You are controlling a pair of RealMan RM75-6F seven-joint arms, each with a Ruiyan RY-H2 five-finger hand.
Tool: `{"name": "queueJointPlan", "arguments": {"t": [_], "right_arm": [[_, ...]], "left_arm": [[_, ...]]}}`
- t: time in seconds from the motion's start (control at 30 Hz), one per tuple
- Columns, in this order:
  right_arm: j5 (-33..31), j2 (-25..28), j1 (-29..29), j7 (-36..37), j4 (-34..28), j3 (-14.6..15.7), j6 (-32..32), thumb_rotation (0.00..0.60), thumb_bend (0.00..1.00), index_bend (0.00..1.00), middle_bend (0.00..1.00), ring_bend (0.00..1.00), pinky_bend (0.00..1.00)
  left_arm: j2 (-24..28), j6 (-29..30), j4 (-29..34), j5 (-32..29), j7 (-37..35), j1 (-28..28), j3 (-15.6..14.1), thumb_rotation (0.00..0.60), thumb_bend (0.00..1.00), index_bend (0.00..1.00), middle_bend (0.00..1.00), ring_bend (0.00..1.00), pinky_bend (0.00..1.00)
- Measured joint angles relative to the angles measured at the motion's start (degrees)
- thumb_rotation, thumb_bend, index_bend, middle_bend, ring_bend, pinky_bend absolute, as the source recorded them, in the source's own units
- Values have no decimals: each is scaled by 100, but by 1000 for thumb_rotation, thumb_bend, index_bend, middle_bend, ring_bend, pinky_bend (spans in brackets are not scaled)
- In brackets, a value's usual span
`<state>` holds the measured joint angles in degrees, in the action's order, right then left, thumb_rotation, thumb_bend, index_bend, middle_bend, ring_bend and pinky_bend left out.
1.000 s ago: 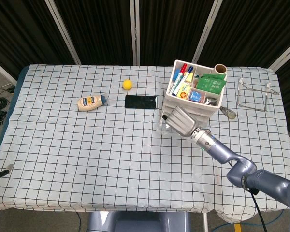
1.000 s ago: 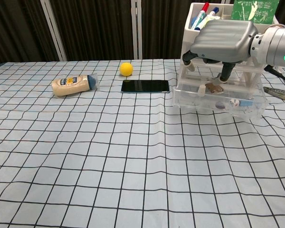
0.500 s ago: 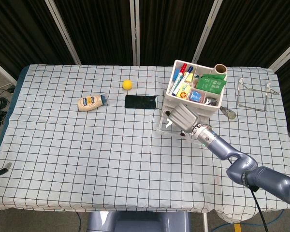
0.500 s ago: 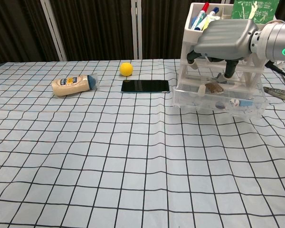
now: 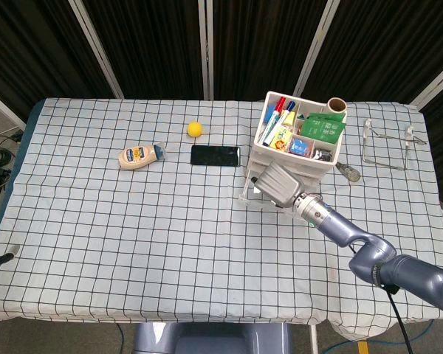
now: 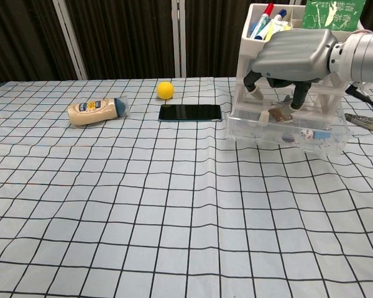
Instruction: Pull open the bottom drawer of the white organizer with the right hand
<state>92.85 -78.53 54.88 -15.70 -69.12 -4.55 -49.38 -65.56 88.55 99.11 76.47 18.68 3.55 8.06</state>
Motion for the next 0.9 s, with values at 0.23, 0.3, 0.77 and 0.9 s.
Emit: {"name": "queueJointPlan", "arguments": {"t": [0.23, 0.3, 0.77, 0.9], "right_arm": [[99, -305, -2, 368, 501, 79, -163, 600, 46, 499, 1000, 1000, 1000], [126, -388, 6, 414, 620, 93, -211, 600, 39, 499, 1000, 1000, 1000], [154, -725, 112, 644, 1155, 210, -134, 600, 6, 505, 1000, 1000, 1000], [172, -779, 139, 671, 1227, 231, -138, 600, 4, 508, 1000, 1000, 1000]], "left_arm": [[-6, -40, 3, -18, 57, 51, -9, 600, 44, 0, 0, 0, 0], [-10, -55, -8, -30, 60, 66, -8, 600, 44, 0, 0, 0, 0], [-29, -136, -104, -153, -4, 122, 1, 600, 44, 0, 0, 0, 0], [-35, -150, -111, -162, -9, 141, -1, 600, 44, 0, 0, 0, 0]]}}
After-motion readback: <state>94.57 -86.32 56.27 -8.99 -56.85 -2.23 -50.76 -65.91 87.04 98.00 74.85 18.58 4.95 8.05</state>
